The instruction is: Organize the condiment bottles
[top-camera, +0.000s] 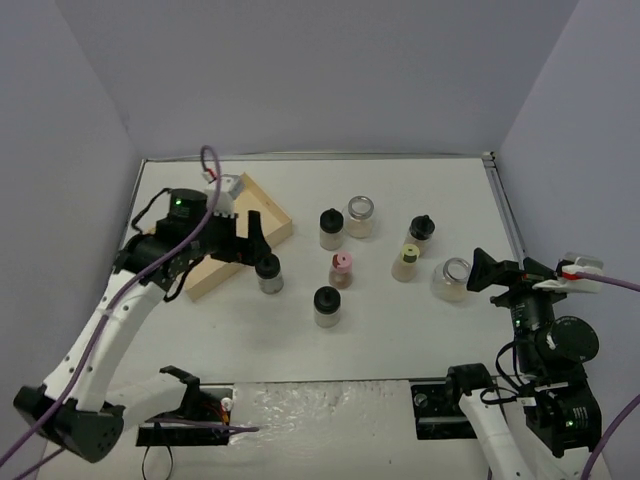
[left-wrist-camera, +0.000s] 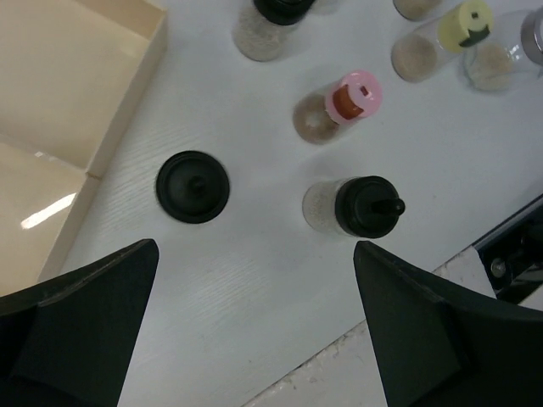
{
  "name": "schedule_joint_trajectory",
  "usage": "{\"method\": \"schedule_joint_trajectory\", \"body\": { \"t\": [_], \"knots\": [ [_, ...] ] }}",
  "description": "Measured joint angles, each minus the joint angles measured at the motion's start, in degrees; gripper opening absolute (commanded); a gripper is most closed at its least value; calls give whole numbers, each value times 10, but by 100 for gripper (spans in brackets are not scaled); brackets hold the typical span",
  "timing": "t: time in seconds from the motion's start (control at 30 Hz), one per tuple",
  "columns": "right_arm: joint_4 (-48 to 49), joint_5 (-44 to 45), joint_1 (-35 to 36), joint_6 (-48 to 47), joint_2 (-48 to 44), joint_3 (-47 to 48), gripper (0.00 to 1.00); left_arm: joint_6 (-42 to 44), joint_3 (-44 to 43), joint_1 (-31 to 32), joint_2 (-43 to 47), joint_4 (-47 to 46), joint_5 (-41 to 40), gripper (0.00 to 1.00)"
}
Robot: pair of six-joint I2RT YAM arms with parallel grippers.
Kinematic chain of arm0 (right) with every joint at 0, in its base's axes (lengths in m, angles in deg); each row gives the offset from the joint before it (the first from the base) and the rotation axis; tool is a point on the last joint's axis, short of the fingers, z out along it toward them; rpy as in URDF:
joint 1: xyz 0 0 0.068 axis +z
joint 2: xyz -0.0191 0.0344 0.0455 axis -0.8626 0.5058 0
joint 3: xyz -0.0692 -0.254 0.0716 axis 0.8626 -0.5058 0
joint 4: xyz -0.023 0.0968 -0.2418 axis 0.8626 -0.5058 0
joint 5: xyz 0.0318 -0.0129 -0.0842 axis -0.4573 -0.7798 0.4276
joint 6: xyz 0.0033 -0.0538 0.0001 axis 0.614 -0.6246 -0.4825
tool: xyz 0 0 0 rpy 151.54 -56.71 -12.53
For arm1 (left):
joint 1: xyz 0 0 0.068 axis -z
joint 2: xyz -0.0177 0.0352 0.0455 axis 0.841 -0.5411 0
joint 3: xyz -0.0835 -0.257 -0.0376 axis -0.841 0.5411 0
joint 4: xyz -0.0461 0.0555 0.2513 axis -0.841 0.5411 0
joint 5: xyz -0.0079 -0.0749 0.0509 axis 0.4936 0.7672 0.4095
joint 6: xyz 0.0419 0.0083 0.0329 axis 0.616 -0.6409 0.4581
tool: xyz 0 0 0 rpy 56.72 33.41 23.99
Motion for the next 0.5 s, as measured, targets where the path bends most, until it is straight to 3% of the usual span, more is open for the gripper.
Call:
{"method": "schedule_joint_trajectory", "body": {
  "t": [0.17,0.5],
  "knots": [
    [-2,-20,0,8,0,-17,100,39,-64,115,-122,-36,-40,97],
    [-3,-43,0,20,-11,-20,100,141,-166,185,-303,-102,-57,97]
  ]
}}
